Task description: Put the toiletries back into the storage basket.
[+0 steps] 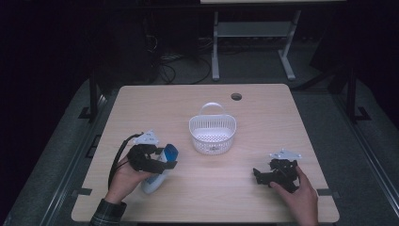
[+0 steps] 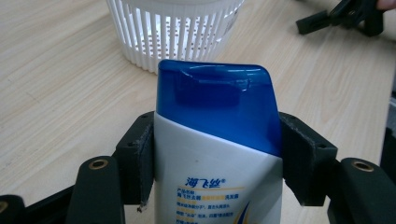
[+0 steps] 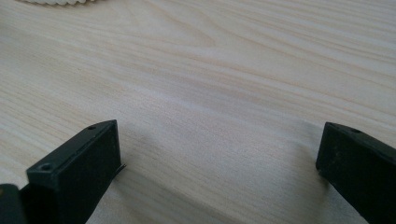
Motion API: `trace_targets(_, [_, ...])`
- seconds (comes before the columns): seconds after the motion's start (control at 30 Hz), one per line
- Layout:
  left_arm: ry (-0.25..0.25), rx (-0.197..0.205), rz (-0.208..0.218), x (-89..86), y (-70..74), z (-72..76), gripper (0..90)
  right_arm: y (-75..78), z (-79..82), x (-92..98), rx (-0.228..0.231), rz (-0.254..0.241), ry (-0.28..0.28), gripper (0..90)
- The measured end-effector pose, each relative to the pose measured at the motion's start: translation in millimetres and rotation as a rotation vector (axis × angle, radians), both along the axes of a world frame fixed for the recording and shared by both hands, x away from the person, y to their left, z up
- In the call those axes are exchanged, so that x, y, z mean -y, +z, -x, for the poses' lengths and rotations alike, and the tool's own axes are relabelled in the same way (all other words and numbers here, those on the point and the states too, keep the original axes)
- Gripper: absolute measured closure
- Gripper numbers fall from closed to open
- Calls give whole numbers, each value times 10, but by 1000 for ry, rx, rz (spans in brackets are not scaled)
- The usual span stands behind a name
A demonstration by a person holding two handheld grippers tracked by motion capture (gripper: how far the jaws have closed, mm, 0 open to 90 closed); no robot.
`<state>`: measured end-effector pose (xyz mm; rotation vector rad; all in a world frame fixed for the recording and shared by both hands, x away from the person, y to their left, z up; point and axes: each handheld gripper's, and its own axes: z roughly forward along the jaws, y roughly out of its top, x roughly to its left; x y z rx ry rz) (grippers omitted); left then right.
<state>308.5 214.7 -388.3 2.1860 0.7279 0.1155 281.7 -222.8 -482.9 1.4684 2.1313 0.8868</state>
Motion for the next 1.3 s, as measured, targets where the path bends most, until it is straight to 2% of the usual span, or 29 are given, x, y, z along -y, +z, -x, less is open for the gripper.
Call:
trace_targets(0.23, [-7, 6, 103, -175, 78, 12, 357, 0, 0, 0, 0, 0, 0, 0])
trace_targets(0.53, [-8, 44, 178, -297, 156, 34, 359, 0, 0, 0, 0, 0, 0, 0])
trace_targets(0.87, [-28, 103, 218, -296, 193, 38, 358, 0, 0, 0, 0, 0, 0, 0])
trace_targets(1.3, [-46, 157, 262, -233, 346, -52, 358, 1, 0, 0, -1, -1, 0, 0])
